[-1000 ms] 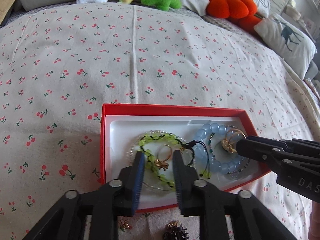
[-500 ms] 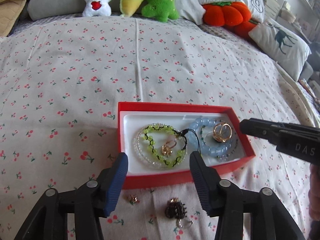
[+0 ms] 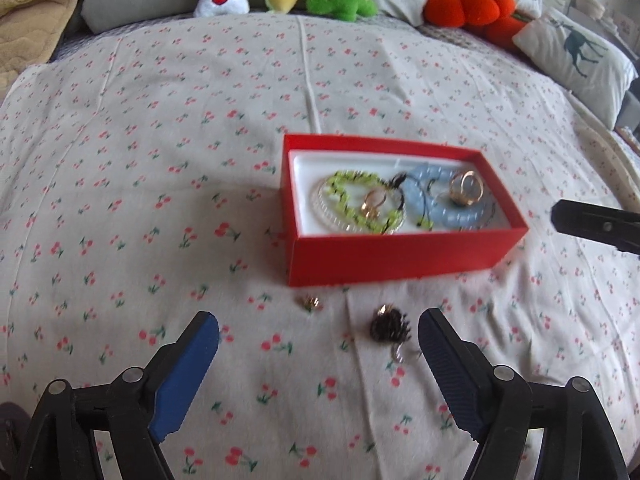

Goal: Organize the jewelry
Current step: 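Withdraw both tools and move the left tool toward the black beaded ring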

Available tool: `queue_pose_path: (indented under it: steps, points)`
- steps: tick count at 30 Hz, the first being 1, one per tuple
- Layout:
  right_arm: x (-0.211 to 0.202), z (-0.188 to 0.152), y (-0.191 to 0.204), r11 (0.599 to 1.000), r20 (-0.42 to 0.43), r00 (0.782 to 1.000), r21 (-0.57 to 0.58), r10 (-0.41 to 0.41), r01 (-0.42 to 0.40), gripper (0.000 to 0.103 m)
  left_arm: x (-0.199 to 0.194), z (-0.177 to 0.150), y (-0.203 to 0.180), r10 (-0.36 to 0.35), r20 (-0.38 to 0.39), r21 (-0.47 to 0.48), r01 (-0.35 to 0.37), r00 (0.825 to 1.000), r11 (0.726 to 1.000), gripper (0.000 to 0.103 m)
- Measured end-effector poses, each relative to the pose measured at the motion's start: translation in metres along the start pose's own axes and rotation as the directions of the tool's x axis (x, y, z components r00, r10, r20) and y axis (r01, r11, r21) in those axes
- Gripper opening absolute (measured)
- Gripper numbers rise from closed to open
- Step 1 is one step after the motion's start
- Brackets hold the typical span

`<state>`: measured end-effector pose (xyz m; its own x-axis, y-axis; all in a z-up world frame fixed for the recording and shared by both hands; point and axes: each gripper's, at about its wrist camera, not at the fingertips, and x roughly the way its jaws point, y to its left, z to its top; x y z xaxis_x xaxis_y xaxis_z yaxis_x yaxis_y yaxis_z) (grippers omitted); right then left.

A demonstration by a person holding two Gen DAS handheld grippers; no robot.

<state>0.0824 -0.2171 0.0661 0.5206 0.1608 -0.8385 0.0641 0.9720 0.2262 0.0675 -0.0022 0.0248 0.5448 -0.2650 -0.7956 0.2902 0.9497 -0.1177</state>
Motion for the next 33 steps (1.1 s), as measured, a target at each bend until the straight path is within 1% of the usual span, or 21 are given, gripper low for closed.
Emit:
queue_pose_path:
  steps: [2,6,8,11,19,25,28,33]
  points:
    - [-0.002,-0.007,0.000,1.000,-0.015,1.000,0.001,0.000,0.000,0.073,-0.001,-0.006,0.002,0.011,-0.017,0.000,-0.011,1.000,1.000,0.086]
    - [-0.005,-0.016,0.002,0.999,-0.020,0.999,-0.019,-0.029,0.029,0.076,-0.003,-0.017,0.008,0.029,-0.039,-0.010,-0.029,0.999,1.000,0.086]
    - [-0.006,-0.020,0.001,0.999,-0.020,0.999,-0.016,-0.037,0.037,0.079,-0.004,-0.022,0.012,0.034,-0.048,-0.020,-0.035,0.998,0.999,0.088]
    - [-0.003,-0.026,-0.001,0.999,-0.034,0.998,-0.010,-0.051,0.051,0.080,-0.004,-0.026,0.018,0.040,-0.060,-0.034,-0.042,0.997,0.999,0.089]
    - [0.016,-0.043,0.001,0.993,-0.114,0.988,-0.066,-0.106,0.099,0.082,0.002,-0.037,0.024,0.057,-0.098,-0.028,-0.060,0.994,0.998,0.089]
    - [0.034,-0.056,0.003,0.987,-0.187,0.973,-0.110,-0.138,0.118,0.082,0.018,-0.043,0.021,0.070,-0.157,-0.003,-0.071,0.985,0.997,0.089]
    - [0.042,-0.060,0.004,0.982,-0.210,0.965,-0.130,-0.159,0.134,0.082,0.024,-0.043,0.019,0.061,-0.172,-0.005,-0.063,0.983,0.998,0.089]
    - [0.049,-0.062,0.006,0.978,-0.234,0.956,-0.151,-0.178,0.145,0.082,0.029,-0.041,0.013,0.026,-0.171,-0.023,-0.030,0.985,0.999,0.089]
